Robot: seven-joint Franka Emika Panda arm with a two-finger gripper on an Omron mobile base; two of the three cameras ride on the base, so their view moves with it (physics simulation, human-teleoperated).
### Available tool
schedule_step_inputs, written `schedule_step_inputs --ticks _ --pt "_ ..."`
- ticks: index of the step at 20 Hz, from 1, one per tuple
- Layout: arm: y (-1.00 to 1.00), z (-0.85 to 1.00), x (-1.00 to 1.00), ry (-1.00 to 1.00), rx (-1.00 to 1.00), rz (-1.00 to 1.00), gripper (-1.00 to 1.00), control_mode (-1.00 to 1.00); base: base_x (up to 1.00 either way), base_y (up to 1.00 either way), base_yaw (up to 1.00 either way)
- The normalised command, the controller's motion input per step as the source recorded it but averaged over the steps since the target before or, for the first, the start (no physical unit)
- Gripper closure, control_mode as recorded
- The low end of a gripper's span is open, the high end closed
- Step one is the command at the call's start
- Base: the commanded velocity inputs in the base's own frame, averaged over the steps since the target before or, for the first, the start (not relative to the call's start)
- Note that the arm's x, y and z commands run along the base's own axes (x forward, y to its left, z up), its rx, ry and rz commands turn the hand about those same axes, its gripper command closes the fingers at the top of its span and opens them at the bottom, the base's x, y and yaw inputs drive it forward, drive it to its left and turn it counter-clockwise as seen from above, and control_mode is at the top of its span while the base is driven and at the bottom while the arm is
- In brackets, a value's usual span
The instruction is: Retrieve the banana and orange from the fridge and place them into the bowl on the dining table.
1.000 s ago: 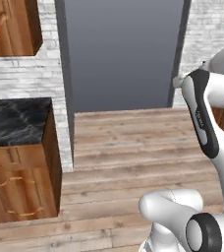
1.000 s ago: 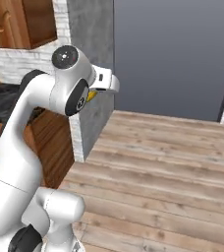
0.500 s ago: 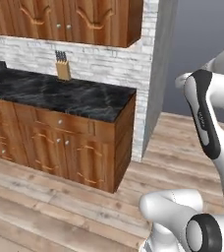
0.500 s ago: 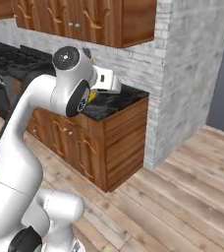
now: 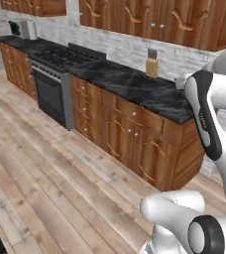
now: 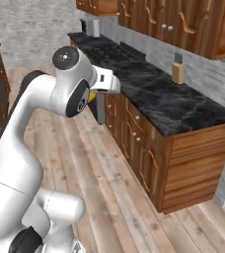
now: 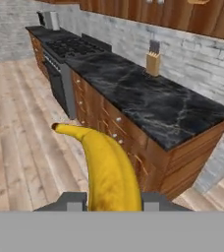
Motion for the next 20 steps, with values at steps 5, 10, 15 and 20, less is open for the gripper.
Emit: schedule_step_inputs --ticks 5,10,15,20 --pt "0.00 0.00 0.00 0.00 0.00 0.00 1.00 1.00 0.64 0.00 0.68" --pt "0.00 0.00 0.00 0.00 0.00 0.00 1.00 1.00 0.24 0.00 0.67" --pt "0.00 0.00 0.00 0.00 0.00 0.00 1.00 1.00 0.00 0.00 0.66" --pt "0.00 0.00 0.00 0.00 0.00 0.00 1.00 1.00 -0.19 0.01 0.64"
